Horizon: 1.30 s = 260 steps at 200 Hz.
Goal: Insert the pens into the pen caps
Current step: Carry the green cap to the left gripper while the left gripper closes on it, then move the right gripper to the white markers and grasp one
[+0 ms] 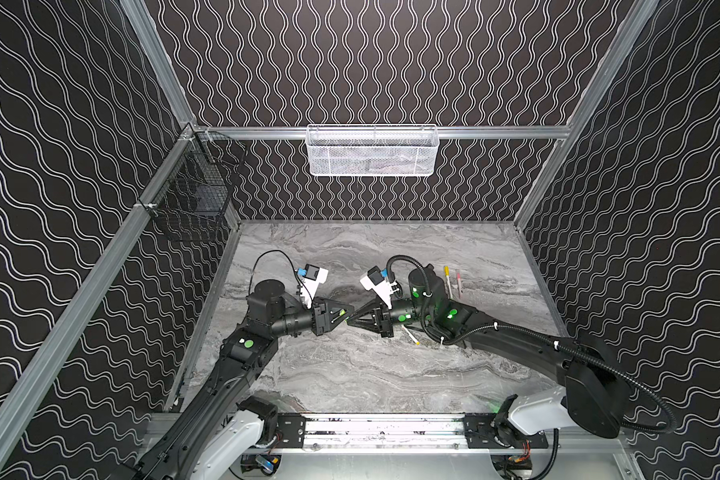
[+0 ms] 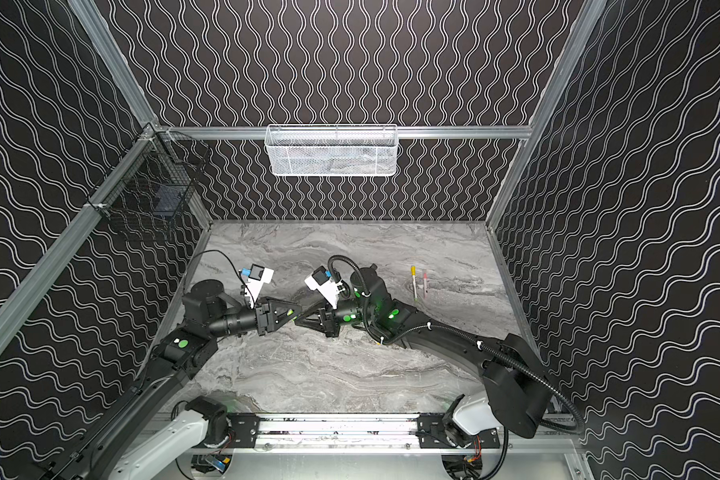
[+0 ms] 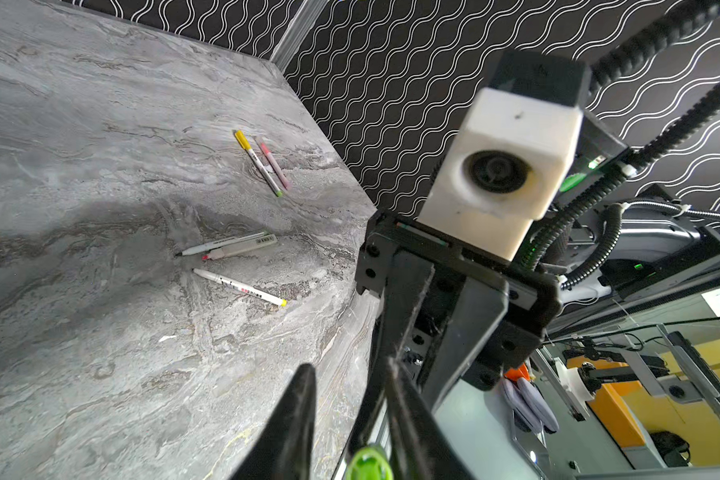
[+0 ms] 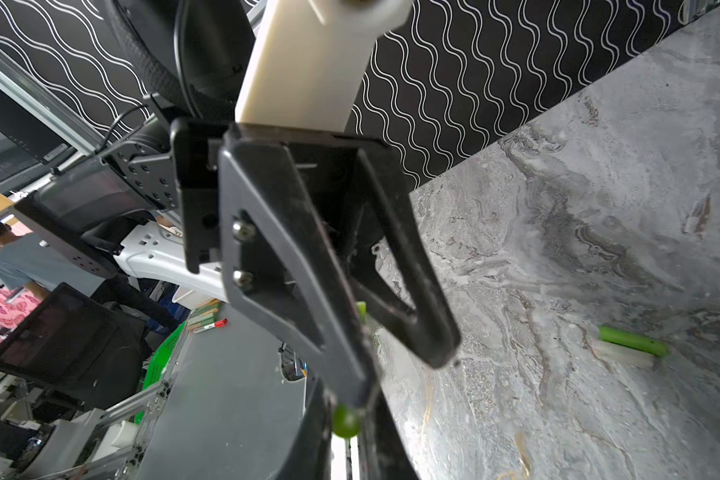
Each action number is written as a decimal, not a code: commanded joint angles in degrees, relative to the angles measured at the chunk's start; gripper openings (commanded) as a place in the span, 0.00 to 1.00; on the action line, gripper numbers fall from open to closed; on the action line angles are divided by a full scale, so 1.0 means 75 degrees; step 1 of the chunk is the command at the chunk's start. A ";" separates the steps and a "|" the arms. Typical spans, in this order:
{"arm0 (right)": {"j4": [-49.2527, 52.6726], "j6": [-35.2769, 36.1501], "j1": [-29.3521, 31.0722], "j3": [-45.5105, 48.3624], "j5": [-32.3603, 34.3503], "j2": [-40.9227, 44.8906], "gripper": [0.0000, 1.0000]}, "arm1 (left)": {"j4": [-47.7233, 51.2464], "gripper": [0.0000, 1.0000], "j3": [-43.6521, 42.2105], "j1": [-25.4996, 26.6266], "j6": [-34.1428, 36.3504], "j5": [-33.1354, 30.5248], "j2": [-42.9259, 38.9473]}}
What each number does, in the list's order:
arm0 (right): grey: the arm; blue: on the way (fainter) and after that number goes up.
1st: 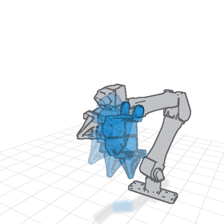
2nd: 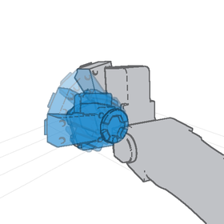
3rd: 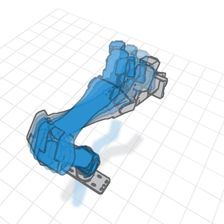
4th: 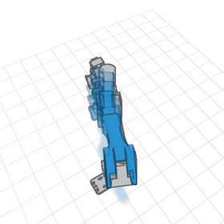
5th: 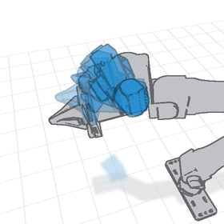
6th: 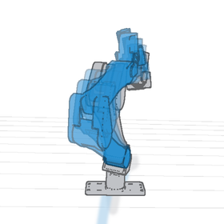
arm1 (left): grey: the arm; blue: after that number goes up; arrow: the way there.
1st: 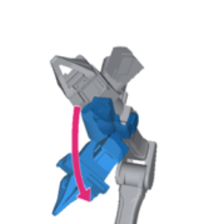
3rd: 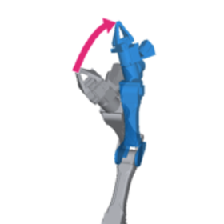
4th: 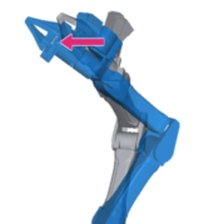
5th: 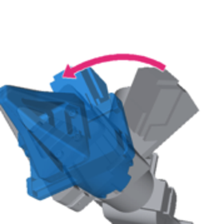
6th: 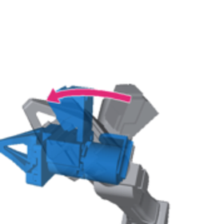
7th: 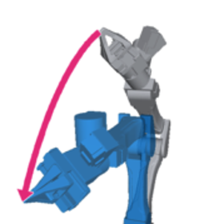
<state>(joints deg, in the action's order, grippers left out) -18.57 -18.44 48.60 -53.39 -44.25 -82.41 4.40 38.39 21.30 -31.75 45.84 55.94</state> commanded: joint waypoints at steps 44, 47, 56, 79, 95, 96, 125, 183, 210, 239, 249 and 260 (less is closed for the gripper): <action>-0.0287 -0.0192 -0.0008 0.0125 0.0194 0.0101 0.20 | 0.0016 0.00 0.0118 0.0022 0.0179 -0.0694 -0.0146; -0.0268 -0.0191 -0.0009 0.0122 0.0228 0.0112 0.23 | 0.0021 0.00 0.0116 0.0024 0.0184 -0.0716 -0.0155; -0.0129 -0.0170 -0.0027 0.0146 0.0399 0.0142 0.34 | 0.0103 0.00 0.0142 0.0023 0.0220 -0.0805 -0.0176; 0.0759 0.0058 -0.0230 0.0220 0.1052 0.0275 0.51 | 0.0722 0.00 0.0384 0.0020 0.0516 -0.1317 -0.0213; 0.1515 0.0066 -0.0596 0.0364 0.1717 0.0341 0.56 | 0.1261 0.00 0.0592 0.0019 0.0775 -0.1782 -0.0251; 0.1597 0.0073 -0.0614 0.0366 0.1769 0.0344 0.56 | 0.1292 0.00 0.0596 0.0019 0.0793 -0.1815 -0.0257; 0.3530 0.0579 -0.0950 0.0300 0.3695 0.0283 0.58 | 0.1738 0.00 0.0793 0.0018 0.1114 -0.2194 -0.0183; 0.5394 0.1065 -0.0954 0.0170 0.5864 -0.0383 0.60 | 0.1509 0.00 0.0717 0.0019 0.0999 -0.2049 0.0028; 0.5496 0.1062 -0.0955 0.0157 0.6171 -0.0729 0.60 | 0.1499 0.00 0.0728 0.0019 0.0997 -0.2037 0.0053; 0.5526 0.1131 -0.0949 0.0081 0.6365 -0.1256 0.58 | 0.1510 0.00 0.0706 0.0019 0.0984 -0.2045 0.0051; 0.5511 0.1151 -0.0946 0.0055 0.6379 -0.1392 0.56 | 0.1510 0.00 0.0708 0.0012 0.0986 -0.2047 0.0052; 0.5479 0.1200 -0.0949 0.0042 0.6366 -0.1489 0.53 | 0.1536 0.00 0.0715 0.0019 0.0987 -0.2057 0.0064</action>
<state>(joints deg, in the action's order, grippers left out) 21.52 -10.46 41.43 -52.36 1.65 -92.23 16.62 43.79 21.50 -25.15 30.68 56.18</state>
